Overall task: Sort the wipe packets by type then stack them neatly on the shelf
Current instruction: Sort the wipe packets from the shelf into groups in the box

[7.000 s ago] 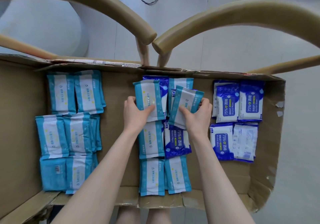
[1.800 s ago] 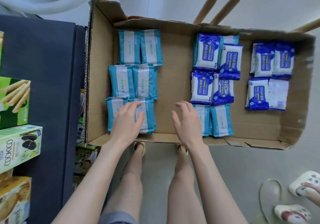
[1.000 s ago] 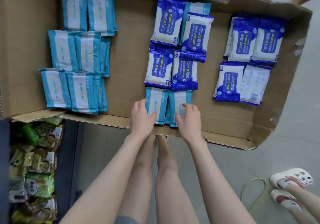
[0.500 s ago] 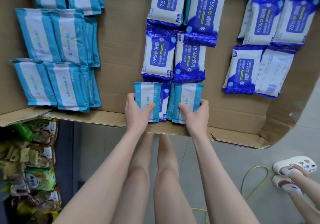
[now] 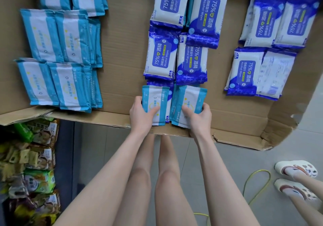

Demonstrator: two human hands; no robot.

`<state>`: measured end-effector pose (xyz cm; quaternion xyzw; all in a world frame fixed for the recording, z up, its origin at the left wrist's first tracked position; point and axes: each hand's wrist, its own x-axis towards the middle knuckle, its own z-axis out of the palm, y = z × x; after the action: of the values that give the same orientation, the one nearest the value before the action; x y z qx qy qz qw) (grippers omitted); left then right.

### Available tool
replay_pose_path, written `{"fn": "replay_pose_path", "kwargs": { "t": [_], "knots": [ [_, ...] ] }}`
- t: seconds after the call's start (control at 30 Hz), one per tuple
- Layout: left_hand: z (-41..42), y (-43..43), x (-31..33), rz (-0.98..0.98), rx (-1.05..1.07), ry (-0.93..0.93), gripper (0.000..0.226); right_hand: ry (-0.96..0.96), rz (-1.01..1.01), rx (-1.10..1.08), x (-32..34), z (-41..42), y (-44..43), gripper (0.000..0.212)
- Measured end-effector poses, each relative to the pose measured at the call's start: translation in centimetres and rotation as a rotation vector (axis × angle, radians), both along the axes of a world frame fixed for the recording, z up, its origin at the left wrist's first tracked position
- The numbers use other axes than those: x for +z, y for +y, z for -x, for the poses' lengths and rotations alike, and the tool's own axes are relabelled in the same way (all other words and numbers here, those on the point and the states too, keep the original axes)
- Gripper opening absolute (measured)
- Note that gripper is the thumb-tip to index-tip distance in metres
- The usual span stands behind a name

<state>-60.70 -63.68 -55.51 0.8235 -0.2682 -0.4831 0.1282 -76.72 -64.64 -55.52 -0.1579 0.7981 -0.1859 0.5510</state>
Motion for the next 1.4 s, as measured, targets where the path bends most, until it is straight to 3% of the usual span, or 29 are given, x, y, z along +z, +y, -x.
{"fn": "replay_pose_path", "kwargs": {
  "t": [0.13, 0.3, 0.63, 0.87, 1.03, 1.13, 1.3, 1.4],
  "knots": [
    [0.1, 0.1, 0.4, 0.028, 0.025, 0.037, 0.026, -0.115, 0.039, -0.055, 1.1, 1.5, 0.8, 0.02],
    [0.9, 0.0, 0.2, -0.002, 0.026, 0.117, 0.02, -0.133, 0.055, -0.052, 1.2, 2.6, 0.9, 0.022],
    [1.5, 0.2, 0.4, 0.01, 0.011, -0.015, 0.018, -0.163, 0.066, 0.041, 0.6, 1.3, -0.1, 0.019],
    [1.3, 0.4, 0.5, 0.024, 0.036, 0.013, 0.02, -0.149, 0.043, 0.058, 0.6, 1.3, -0.4, 0.026],
    [1.9, 0.5, 2.2, 0.062, 0.046, 0.137, 0.017, -0.192, 0.074, 0.01, 2.2, 2.9, 0.1, 0.028],
    [2.3, 0.4, 3.4, 0.065, 0.145, 0.351, 0.017, -0.233, 0.105, -0.014, 3.9, 4.2, 0.4, 0.028],
    [2.6, -0.8, 5.9, 0.028, 0.133, 0.676, 0.016, -0.391, 0.122, -0.004, 6.7, 4.8, -0.3, 0.031],
    [1.5, -1.7, 7.4, 0.038, 0.207, 0.767, 0.021, -0.481, 0.128, 0.055, 8.3, 3.7, -1.7, 0.041]
  ]
}}
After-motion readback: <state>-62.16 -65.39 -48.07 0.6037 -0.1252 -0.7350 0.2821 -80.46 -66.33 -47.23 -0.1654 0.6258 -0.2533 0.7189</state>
